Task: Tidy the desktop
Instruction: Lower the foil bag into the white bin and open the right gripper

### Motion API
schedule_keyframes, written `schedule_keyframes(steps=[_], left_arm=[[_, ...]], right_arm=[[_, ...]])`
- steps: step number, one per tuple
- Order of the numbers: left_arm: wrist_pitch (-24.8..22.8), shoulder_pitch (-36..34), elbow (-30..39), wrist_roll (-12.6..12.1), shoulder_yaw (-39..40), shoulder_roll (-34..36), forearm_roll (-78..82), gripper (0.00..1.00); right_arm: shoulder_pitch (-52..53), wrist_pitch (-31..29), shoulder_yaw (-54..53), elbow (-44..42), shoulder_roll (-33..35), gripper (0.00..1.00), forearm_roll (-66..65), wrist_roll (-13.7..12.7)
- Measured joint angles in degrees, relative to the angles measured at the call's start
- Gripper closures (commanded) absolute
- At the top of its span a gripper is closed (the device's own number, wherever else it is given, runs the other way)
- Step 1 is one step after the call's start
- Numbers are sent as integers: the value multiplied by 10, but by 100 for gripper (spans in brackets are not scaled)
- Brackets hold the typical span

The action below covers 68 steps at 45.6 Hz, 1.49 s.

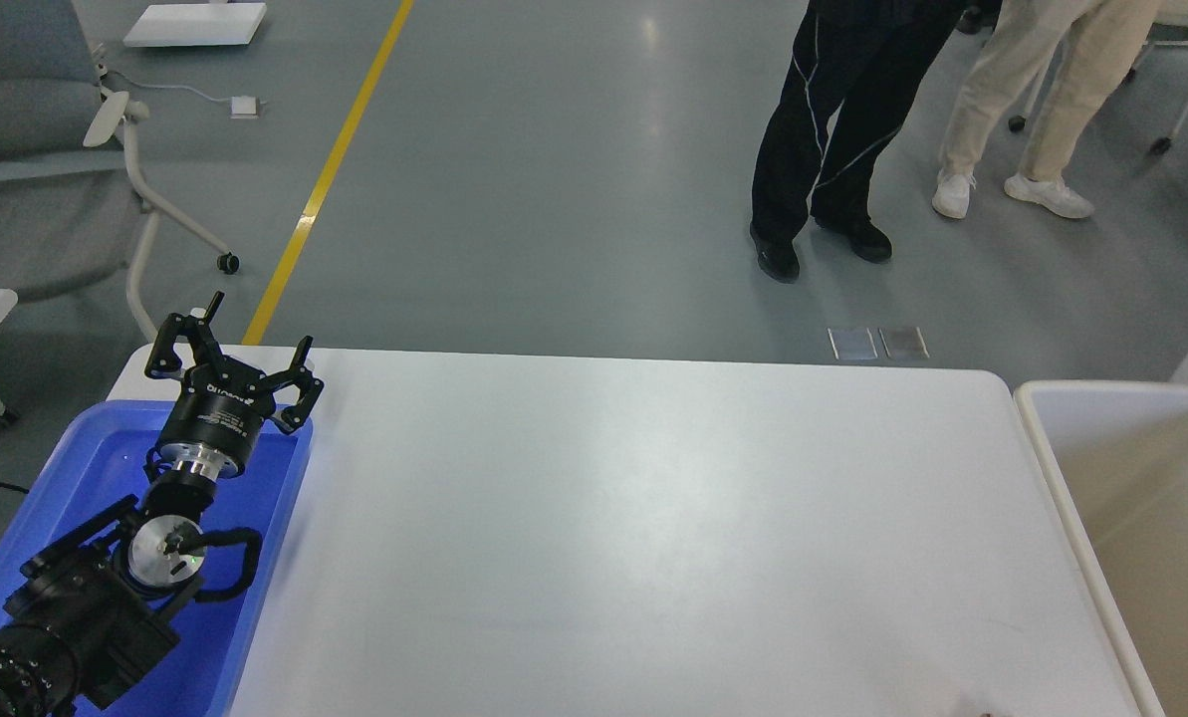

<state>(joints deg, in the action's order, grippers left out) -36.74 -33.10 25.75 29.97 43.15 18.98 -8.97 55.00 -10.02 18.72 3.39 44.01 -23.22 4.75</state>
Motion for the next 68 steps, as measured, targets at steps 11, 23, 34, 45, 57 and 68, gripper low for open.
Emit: schedule_keyframes(steps=[11, 23, 34, 45, 57, 68], left_arm=[[0, 0, 0, 0, 0, 0, 0, 0], [0, 0, 0, 0, 0, 0, 0, 0], [0, 0, 0, 0, 0, 0, 0, 0], [0, 0, 0, 0, 0, 0, 0, 0], [0, 0, 0, 0, 0, 0, 0, 0], [0, 0, 0, 0, 0, 0, 0, 0]], right_arm=[[-67, 43, -27, -41, -61, 100, 10, -32], [-131, 70, -59, -54, -107, 100, 15, -42], [-180, 79, -90, -58, -145, 100, 23, -45], [-210, 92, -102, -59, -177, 100, 29, -46], [-222, 98, -107, -59, -201, 69, 31, -45], [-224, 132, -108, -57, -209, 2, 32, -44]])
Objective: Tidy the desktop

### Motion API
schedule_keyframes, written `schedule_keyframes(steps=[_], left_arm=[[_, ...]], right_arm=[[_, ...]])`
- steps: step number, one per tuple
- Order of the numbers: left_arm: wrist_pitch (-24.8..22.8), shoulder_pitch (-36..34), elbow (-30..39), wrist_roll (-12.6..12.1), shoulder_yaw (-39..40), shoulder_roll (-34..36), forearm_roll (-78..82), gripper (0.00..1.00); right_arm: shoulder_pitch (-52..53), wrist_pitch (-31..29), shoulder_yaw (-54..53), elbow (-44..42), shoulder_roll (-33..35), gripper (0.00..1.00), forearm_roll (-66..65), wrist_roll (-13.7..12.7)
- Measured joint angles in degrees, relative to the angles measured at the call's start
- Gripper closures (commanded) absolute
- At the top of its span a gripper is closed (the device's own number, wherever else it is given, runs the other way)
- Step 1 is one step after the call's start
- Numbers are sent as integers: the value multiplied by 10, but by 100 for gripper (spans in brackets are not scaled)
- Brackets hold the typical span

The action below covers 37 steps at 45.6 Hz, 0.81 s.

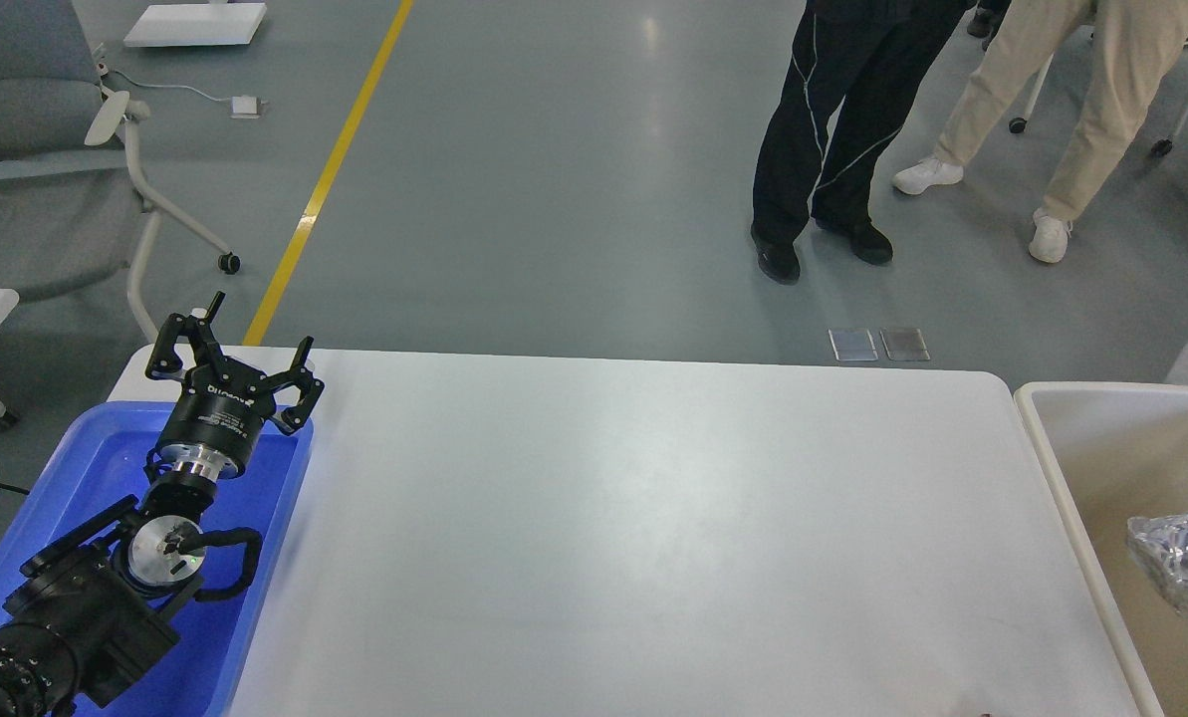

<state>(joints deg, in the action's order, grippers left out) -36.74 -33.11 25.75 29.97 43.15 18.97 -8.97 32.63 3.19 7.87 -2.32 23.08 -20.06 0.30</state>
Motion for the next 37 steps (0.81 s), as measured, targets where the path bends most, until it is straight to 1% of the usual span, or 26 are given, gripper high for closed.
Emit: schedule_keyframes(steps=[13, 17, 23, 31, 37], left_arm=[[0, 0, 0, 0, 0, 0, 0, 0], [0, 0, 0, 0, 0, 0, 0, 0], [0, 0, 0, 0, 0, 0, 0, 0], [0, 0, 0, 0, 0, 0, 0, 0], [0, 0, 0, 0, 0, 0, 0, 0]], right_arm=[[7, 15, -8, 6, -1, 1, 0, 0], [16, 16, -21, 13, 9, 1, 0, 1], [50, 16, -76, 58, 54, 1, 0, 2], [107, 15, -198, 169, 147, 1, 0, 2], [137, 10, -286, 234, 192, 1, -2, 3]])
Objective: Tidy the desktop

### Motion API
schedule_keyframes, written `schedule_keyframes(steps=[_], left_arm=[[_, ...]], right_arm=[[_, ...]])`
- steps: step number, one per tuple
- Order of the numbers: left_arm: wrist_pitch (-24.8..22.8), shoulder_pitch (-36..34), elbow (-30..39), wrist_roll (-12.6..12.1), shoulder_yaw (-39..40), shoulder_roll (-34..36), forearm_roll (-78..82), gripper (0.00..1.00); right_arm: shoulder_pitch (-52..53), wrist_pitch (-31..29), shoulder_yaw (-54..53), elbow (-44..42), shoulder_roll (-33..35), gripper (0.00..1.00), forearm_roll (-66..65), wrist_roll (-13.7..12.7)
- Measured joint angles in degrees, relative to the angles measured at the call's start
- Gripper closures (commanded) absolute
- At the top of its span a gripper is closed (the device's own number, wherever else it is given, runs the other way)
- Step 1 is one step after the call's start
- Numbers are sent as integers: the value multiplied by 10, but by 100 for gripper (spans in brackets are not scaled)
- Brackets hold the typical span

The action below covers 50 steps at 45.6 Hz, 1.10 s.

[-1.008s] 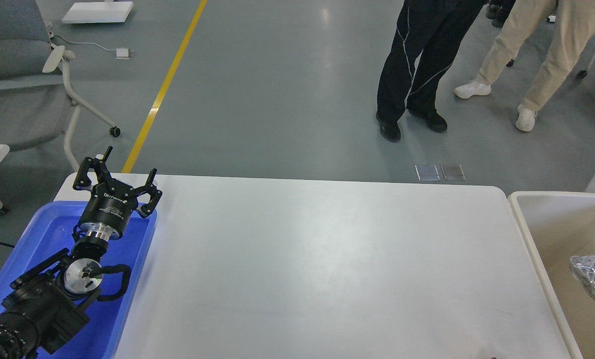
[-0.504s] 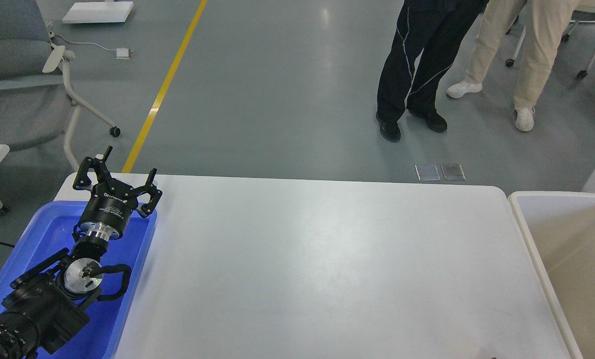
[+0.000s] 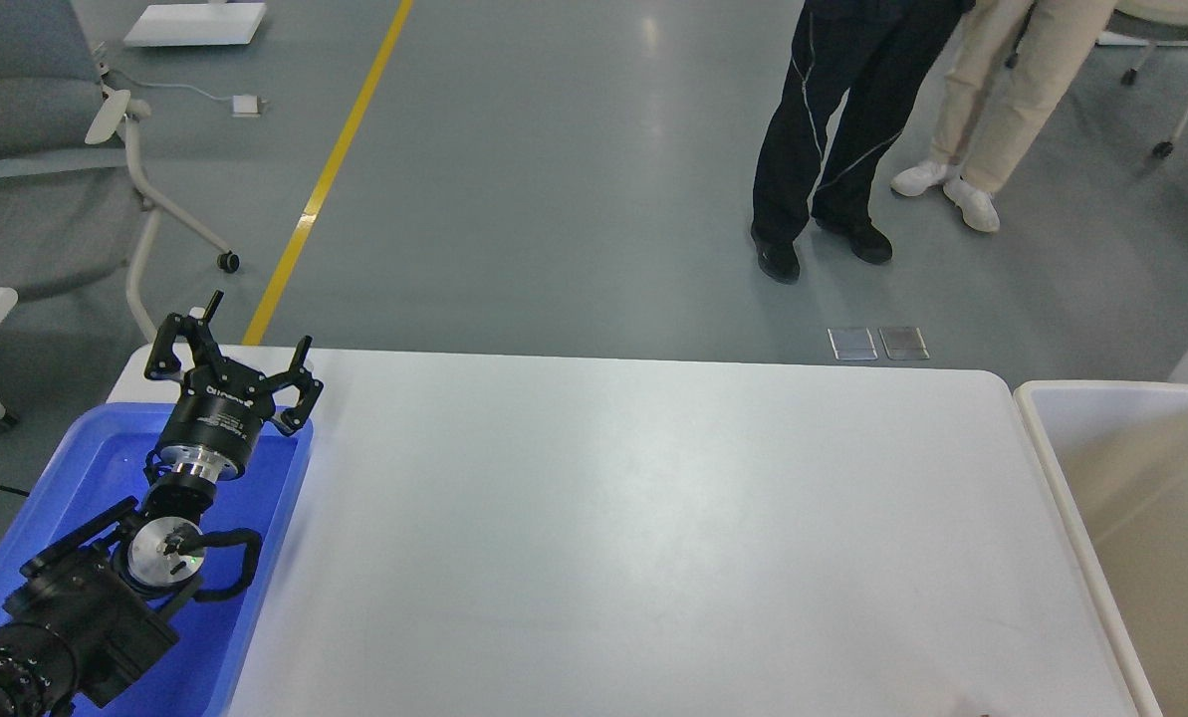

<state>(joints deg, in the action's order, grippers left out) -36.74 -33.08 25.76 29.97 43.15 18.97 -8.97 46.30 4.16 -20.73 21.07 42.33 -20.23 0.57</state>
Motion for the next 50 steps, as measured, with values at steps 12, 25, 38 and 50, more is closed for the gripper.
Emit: schedule_keyframes(steps=[12, 25, 38, 50], left_arm=[[0, 0, 0, 0, 0, 0, 0, 0], [0, 0, 0, 0, 0, 0, 0, 0], [0, 0, 0, 0, 0, 0, 0, 0], [0, 0, 0, 0, 0, 0, 0, 0]], right_arm=[[19, -13, -170, 106, 37, 1, -3, 3], [-13, -62, -362, 193, 29, 1, -5, 8], [-100, -128, -518, 248, -40, 1, -8, 56], [-173, -151, -557, 261, -108, 1, -10, 114]])
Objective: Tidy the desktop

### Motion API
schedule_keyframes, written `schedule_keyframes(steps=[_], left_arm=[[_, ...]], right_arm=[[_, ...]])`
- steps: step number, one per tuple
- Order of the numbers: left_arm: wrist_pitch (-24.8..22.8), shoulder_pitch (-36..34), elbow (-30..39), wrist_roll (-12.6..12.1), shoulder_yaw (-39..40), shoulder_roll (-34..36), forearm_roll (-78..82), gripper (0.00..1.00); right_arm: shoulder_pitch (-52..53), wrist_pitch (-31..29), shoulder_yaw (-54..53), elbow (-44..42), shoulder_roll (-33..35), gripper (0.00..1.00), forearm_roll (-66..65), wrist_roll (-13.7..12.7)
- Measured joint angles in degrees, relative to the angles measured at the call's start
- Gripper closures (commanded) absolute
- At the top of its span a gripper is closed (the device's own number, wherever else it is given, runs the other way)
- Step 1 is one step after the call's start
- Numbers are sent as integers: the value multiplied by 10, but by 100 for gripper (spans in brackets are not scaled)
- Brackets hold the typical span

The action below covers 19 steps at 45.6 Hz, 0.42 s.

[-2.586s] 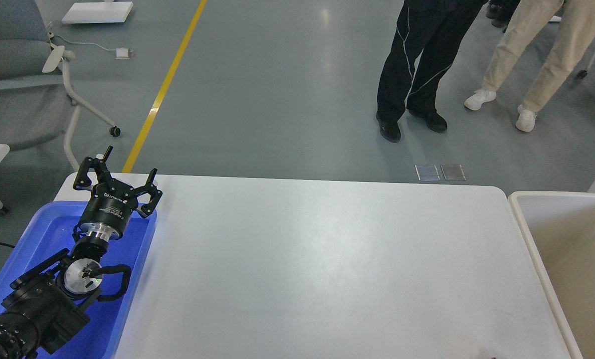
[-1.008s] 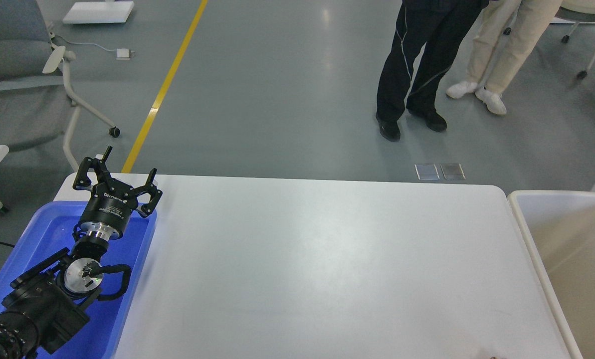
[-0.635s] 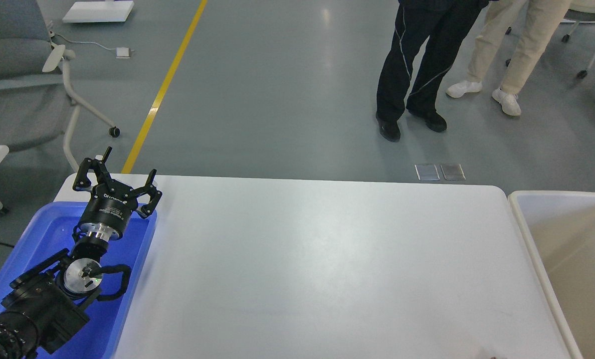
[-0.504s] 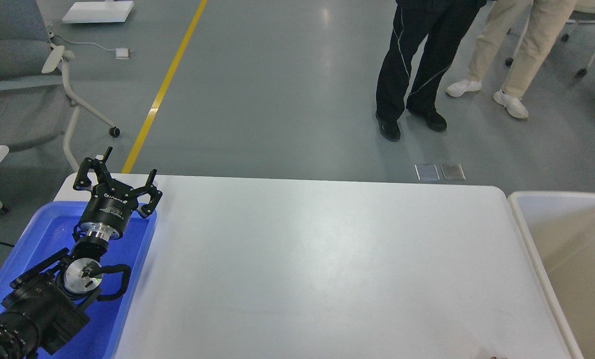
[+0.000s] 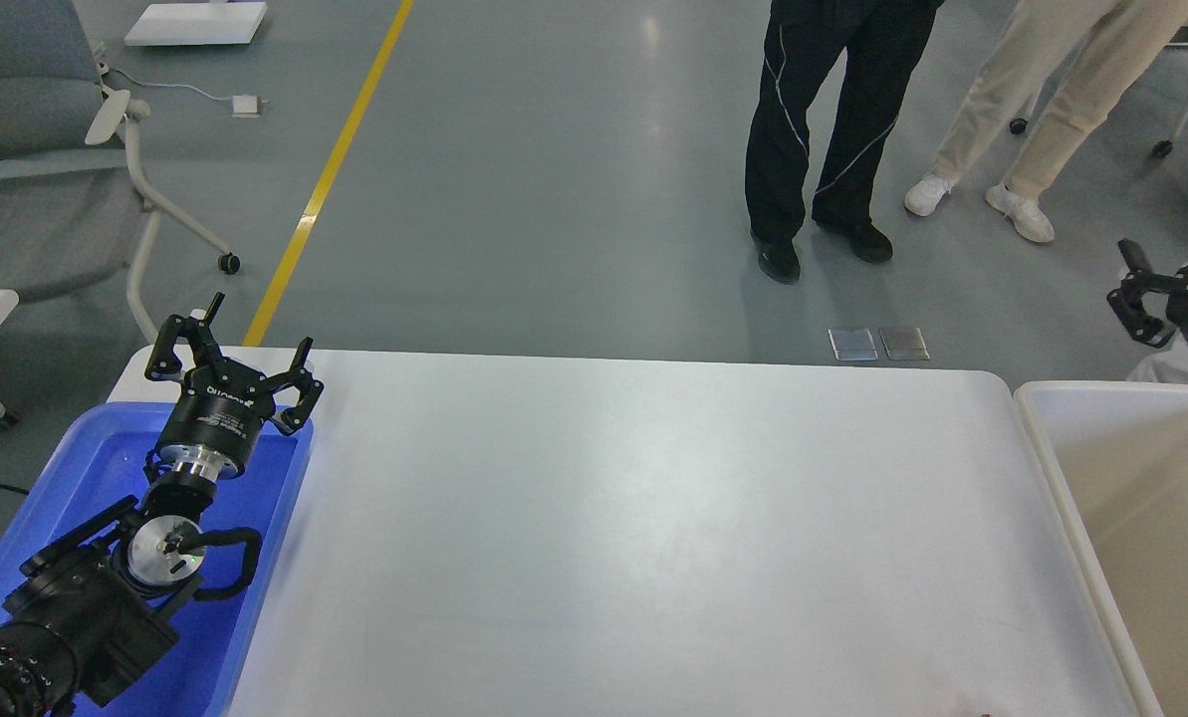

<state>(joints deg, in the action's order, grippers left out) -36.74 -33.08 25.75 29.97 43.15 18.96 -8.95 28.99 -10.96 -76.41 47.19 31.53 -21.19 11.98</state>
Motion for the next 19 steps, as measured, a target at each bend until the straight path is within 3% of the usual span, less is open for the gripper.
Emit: schedule_keyframes(steps=[8, 19], left_arm=[[0, 0, 0, 0, 0, 0, 0, 0], [0, 0, 0, 0, 0, 0, 0, 0]], right_arm=[[-27, -15, -10, 1, -37, 1, 0, 36], [-41, -22, -3, -3, -60, 1, -1, 59]])
